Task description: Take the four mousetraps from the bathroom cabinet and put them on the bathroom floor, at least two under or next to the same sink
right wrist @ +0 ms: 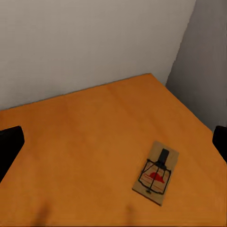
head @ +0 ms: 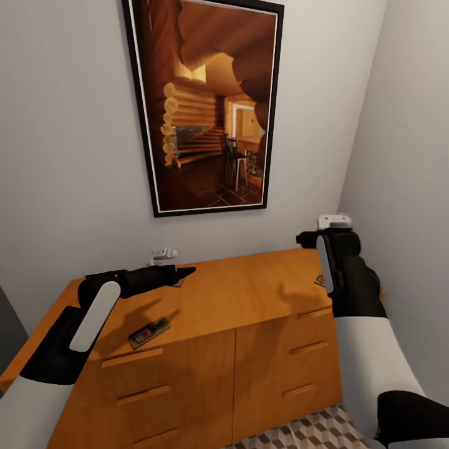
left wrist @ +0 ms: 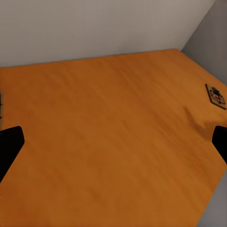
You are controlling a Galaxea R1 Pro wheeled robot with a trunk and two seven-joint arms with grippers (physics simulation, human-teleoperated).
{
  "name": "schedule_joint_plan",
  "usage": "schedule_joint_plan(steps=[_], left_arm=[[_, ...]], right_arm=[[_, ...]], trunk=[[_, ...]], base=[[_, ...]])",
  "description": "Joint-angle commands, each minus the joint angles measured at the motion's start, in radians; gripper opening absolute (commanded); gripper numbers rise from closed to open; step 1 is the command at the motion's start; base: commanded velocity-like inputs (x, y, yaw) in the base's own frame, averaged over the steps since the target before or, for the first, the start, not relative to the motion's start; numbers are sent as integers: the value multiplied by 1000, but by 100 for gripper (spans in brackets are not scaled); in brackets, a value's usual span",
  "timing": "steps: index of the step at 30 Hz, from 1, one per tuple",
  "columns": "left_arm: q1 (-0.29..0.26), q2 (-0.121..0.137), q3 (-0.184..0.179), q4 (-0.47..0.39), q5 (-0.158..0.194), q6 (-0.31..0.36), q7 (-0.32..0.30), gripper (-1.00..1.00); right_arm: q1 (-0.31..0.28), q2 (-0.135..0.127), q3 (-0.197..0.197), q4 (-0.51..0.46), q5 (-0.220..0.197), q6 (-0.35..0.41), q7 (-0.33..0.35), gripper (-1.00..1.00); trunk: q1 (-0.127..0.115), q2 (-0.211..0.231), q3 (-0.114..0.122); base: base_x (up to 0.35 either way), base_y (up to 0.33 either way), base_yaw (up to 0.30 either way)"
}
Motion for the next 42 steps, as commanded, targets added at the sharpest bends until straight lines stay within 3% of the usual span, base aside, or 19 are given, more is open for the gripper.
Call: schedule_joint_plan(steps=[1, 7, 17, 42], left_arm=[[-1, 1, 0, 0, -4, 3, -6, 100], [-1, 1, 0, 1, 3, 3, -6, 100], [-1, -1, 0, 2, 7, 2, -8, 100], [-1, -6, 0, 4, 8, 3, -5, 100]], right_arm=[[-1, 3, -5, 20, 10, 5, 6, 100], [-1, 11, -52, 97, 10, 5, 5, 100], [-2, 10, -117, 126, 11, 5, 4, 100], [-69, -3, -197, 143, 14, 5, -1, 100]], trunk=[[0, -1, -1], [0, -1, -1], [0, -1, -1], [0, -1, -1]], base=[[4, 0, 0], [2, 0, 0], [0, 0, 0], [0, 0, 0]])
